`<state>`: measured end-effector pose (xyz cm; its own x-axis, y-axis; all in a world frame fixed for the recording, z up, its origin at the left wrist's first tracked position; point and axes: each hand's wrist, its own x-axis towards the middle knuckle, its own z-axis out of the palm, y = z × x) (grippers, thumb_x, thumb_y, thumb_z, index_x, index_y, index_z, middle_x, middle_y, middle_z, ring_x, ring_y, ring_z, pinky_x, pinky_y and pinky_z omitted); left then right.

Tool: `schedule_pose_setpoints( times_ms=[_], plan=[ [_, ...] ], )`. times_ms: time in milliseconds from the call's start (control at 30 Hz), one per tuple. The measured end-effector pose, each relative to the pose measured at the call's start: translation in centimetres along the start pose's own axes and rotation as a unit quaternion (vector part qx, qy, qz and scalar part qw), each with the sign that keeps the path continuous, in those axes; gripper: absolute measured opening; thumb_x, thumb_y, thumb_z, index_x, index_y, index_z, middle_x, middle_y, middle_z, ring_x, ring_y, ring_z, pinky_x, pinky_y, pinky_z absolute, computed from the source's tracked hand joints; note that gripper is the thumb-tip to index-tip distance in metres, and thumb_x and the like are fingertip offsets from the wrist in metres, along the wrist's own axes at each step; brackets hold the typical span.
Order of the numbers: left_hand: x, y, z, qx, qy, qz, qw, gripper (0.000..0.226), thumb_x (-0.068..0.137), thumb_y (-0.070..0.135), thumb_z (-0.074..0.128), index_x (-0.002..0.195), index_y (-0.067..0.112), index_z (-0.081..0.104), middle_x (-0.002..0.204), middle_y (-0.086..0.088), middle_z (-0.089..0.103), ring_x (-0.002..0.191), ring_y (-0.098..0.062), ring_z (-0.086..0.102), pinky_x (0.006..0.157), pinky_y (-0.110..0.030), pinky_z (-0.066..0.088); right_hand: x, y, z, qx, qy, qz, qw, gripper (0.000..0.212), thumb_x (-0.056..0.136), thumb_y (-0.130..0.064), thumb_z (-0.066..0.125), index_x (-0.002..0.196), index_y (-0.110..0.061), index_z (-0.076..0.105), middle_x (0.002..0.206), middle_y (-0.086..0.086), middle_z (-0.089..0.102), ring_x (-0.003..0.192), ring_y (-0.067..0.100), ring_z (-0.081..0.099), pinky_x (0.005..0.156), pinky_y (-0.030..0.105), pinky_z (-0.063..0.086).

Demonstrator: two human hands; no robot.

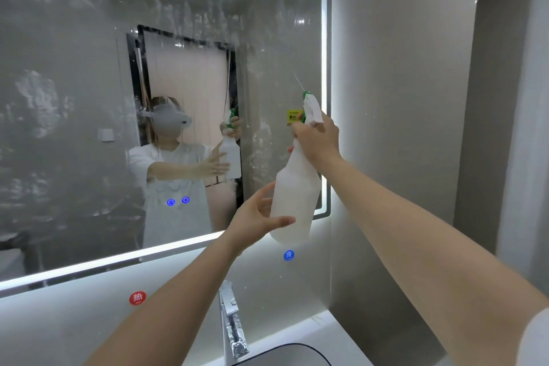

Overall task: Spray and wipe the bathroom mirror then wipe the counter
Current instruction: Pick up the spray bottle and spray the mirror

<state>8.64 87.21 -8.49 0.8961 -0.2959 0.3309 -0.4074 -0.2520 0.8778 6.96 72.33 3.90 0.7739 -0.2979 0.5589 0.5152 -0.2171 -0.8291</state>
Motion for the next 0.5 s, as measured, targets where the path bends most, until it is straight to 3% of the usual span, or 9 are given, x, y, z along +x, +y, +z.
schedule_pose_setpoints(
  times_ms=[100, 233, 300, 433, 500],
  plan=[
    [-0.6, -0.6, -1.1, 0.002, 0.017, -0.008, 1.000, 0.076, 0.061, 0.034, 0.086, 0.120, 0.060, 0.046, 0.109, 0.015, 0.069, 0.102, -0.007, 0.065, 0.092, -0.042, 0.053, 0.2, 0.5, 1.7, -0.002, -0.017, -0.008, 1.000, 0.014, 0.077, -0.007, 0.052, 0.070, -0.018, 0.046, 0.065, -0.001, 0.051, 0.056, 0.022, 0.061, 0.050, 0.024, 0.048],
    [-1.5, -1.0, -3.3, 0.012, 0.037, -0.019, 0.999, 0.072, 0.069, 0.022, 0.085, 0.121, 0.056, 0.048, 0.109, 0.011, 0.069, 0.098, -0.006, 0.066, 0.087, -0.037, 0.056, 0.1, 0.6, 4.2, 0.007, -0.035, -0.019, 0.999, 0.009, 0.077, -0.010, 0.054, 0.077, -0.018, 0.050, 0.075, 0.003, 0.054, 0.059, 0.019, 0.058, 0.066, 0.043, 0.059],
    [-2.0, -1.1, -4.6, 0.009, 0.050, -0.026, 0.998, 0.075, 0.070, 0.019, 0.084, 0.128, 0.047, 0.046, 0.111, 0.009, 0.067, 0.098, -0.006, 0.066, 0.075, -0.025, 0.057, 0.0, 0.2, 5.5, 0.012, -0.045, -0.018, 0.999, 0.007, 0.080, -0.007, 0.054, 0.081, -0.014, 0.053, 0.074, 0.003, 0.054, 0.052, 0.013, 0.059, 0.062, 0.038, 0.058],
    [-3.4, -1.1, -6.9, 0.006, 0.080, -0.037, 0.996, 0.070, 0.073, 0.011, 0.080, 0.117, 0.051, 0.043, 0.101, 0.021, 0.064, 0.088, 0.005, 0.064, 0.056, -0.009, 0.048, -0.7, -1.1, 8.3, 0.016, -0.072, -0.030, 0.997, 0.005, 0.074, -0.010, 0.052, 0.073, -0.014, 0.050, 0.067, 0.003, 0.054, 0.067, 0.034, 0.065, 0.056, 0.038, 0.053],
    [-4.1, -1.4, -8.2, 0.006, 0.089, -0.046, 0.995, 0.069, 0.074, 0.011, 0.080, 0.112, 0.055, 0.043, 0.103, 0.022, 0.064, 0.087, 0.007, 0.065, 0.056, -0.008, 0.048, -1.3, -1.5, 9.6, 0.024, -0.087, -0.028, 0.996, 0.015, 0.077, -0.006, 0.051, 0.067, -0.015, 0.044, 0.063, 0.001, 0.049, 0.054, 0.023, 0.060, 0.043, 0.021, 0.042]
  ],
)
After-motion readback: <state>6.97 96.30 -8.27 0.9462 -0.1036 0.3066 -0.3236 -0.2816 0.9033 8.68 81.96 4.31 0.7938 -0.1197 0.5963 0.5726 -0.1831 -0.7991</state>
